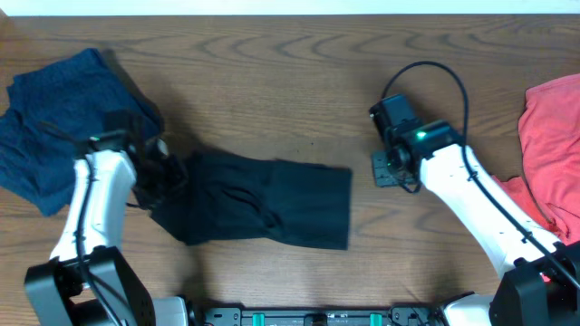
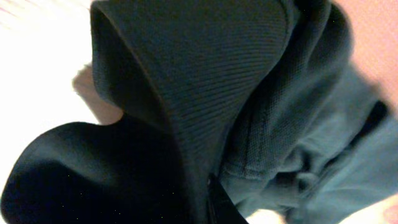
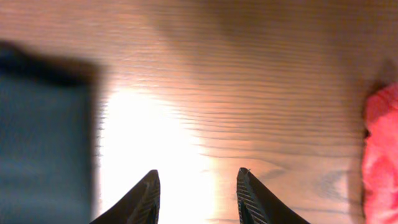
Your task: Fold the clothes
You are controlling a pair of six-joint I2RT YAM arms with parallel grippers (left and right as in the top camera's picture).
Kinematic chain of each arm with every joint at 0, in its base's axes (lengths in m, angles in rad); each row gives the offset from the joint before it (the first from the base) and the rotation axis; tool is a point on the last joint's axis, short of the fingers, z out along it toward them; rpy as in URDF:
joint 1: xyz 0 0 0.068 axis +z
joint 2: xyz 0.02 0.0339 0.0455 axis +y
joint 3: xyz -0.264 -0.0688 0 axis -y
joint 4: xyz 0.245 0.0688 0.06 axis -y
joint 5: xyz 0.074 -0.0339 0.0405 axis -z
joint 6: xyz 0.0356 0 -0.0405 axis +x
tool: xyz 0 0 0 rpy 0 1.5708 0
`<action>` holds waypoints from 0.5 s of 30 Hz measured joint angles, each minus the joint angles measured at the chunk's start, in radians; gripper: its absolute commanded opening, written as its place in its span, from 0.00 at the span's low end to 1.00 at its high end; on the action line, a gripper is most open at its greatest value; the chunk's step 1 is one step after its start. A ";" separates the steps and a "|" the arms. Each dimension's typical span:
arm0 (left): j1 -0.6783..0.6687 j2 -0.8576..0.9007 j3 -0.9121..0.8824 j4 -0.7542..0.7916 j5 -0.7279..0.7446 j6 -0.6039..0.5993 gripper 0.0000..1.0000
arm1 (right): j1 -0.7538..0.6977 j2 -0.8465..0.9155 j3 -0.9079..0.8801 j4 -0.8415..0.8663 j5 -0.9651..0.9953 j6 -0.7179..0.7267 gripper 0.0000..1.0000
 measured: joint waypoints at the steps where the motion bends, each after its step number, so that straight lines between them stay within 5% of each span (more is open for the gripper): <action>1: 0.014 0.000 0.032 -0.019 -0.003 0.002 0.06 | -0.010 0.000 0.000 -0.003 0.001 -0.002 0.38; 9: -0.077 0.000 0.170 -0.092 0.132 0.008 0.06 | -0.044 0.000 0.000 -0.011 0.006 -0.011 0.39; 15: -0.362 0.000 0.172 -0.048 0.214 -0.011 0.06 | -0.044 0.000 0.000 -0.012 0.006 -0.014 0.39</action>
